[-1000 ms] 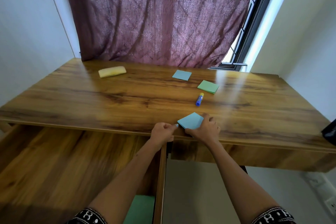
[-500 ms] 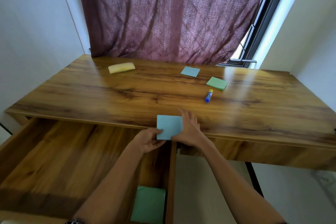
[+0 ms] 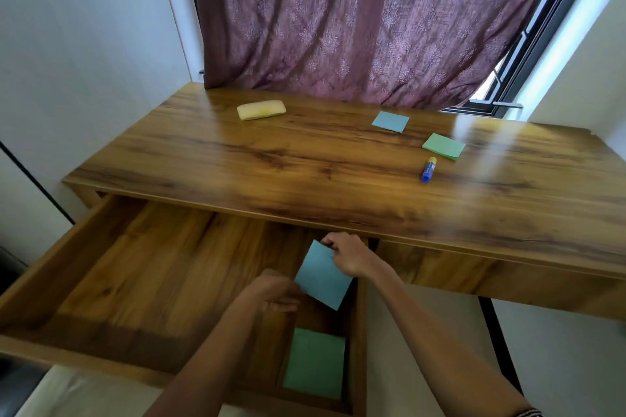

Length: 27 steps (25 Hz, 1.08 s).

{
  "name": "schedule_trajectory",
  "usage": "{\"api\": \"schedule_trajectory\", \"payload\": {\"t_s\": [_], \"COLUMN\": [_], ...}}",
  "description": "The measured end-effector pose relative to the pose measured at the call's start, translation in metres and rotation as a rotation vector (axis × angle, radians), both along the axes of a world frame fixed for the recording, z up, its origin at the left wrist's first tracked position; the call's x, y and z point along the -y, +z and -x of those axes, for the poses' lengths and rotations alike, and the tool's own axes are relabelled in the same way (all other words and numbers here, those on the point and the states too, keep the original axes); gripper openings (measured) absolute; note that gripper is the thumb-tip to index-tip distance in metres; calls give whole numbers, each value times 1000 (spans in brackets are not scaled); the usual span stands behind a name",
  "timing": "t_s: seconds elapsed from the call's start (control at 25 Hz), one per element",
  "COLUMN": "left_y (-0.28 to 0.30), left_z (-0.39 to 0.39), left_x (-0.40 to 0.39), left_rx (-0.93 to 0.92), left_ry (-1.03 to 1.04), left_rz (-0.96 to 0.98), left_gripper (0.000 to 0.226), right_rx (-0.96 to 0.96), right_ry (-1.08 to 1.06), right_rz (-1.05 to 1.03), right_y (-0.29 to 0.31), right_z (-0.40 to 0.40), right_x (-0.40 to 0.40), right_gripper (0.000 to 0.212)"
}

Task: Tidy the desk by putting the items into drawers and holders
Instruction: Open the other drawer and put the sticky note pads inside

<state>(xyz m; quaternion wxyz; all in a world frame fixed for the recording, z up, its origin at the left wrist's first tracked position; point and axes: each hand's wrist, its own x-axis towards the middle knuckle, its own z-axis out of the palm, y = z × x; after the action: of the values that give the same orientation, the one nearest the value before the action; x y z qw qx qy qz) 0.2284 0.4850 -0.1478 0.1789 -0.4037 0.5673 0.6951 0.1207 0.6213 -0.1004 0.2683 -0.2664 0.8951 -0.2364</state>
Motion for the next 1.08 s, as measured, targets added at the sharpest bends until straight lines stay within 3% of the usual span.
{"api": "schedule_trajectory", "payload": {"t_s": [0.08,0.2,0.64,1.08], "left_y": [-7,-11,-17,-5], "left_z": [4,7,8,5], "left_x": [1,-5,-14,-18], "left_rx": [-16,-2,60,61], "left_ry": [-26,-198,-374,-497], "left_rz": [145,304,474,585], "left_gripper": [39,34,25,29], "right_rx": [-22,-14,-118,-205], "right_ry": [65,136,142,116], "right_rz": [-88,-198,-275,-290], "right_y": [-11,-27,-67,-69], "right_z": [-3,-7,-10,-25], "right_x": [7,14,17,12], "right_gripper": [44,46,38,34]}}
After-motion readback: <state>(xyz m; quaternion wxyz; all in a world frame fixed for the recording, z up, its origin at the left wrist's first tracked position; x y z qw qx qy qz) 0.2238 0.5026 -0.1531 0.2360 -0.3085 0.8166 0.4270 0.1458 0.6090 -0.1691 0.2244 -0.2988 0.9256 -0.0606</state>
